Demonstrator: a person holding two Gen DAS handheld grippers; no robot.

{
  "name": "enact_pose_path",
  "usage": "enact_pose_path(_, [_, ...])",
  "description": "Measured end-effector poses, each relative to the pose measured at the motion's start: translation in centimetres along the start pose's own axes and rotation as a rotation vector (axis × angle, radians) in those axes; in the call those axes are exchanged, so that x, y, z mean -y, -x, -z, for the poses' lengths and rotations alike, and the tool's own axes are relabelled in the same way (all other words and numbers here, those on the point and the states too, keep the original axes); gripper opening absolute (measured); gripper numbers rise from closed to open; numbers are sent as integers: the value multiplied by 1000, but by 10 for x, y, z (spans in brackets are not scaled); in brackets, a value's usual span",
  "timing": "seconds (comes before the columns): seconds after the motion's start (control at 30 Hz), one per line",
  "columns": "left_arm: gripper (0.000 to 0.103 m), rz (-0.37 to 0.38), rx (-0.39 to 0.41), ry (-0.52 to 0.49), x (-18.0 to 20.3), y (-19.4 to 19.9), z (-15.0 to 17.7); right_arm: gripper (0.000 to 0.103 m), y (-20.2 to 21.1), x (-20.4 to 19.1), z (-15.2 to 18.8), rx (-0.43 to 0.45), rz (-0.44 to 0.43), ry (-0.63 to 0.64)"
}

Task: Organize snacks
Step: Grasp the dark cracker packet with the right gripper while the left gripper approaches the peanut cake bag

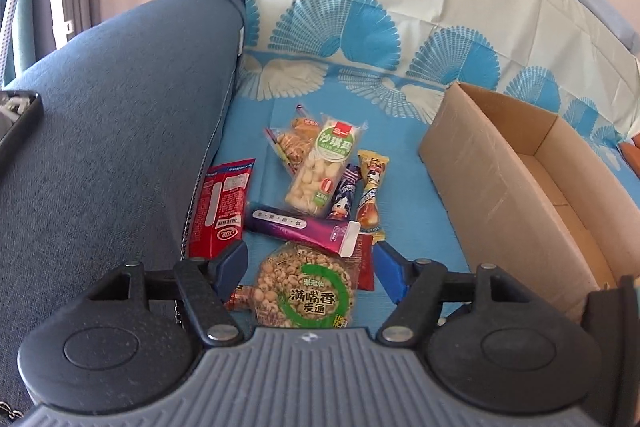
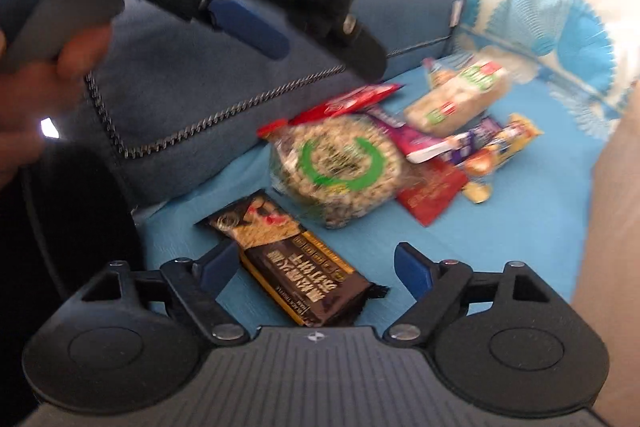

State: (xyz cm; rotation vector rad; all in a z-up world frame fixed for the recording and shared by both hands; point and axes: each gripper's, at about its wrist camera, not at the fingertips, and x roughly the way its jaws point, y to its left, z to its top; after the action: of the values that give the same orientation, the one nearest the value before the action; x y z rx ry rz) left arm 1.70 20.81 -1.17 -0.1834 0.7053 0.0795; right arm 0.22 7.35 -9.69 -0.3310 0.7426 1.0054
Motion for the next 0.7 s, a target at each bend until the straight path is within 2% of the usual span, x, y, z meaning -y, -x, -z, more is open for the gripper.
enact_pose_path(0.03, [75, -5, -3, 7, -1, 0, 0, 86, -6, 1, 2, -21, -10, 11])
enact_pose_path(0.1, [76, -7, -8, 25, -4, -2, 0, 83, -8, 1, 7, -6, -11, 30])
enact_pose_path(0.17, [77, -13, -13, 31, -5, -4, 0, 63, 1, 1, 8, 2, -34, 35])
enact_pose_path(0.23, [78, -14, -14, 35, -4, -4, 0, 57, 6, 7, 9, 4, -42, 37])
enact_pose_path(0.33, [78, -15, -4, 39, -5, -3, 0, 49, 22, 18, 9, 5, -40, -33])
enact_pose_path(0.43, [79, -15, 7, 51, -7, 1, 1, 44, 50, 28, 5, 42, -37, -131])
enact_pose_path(0.53, [79, -7, 7, 68, -10, 4, 1, 16, 70, 37, 0, 70, -5, -220])
enact_pose_path(0.7, [79, 7, 4, 82, -15, 5, 1, 17, 73, 37, 0, 53, 65, -234])
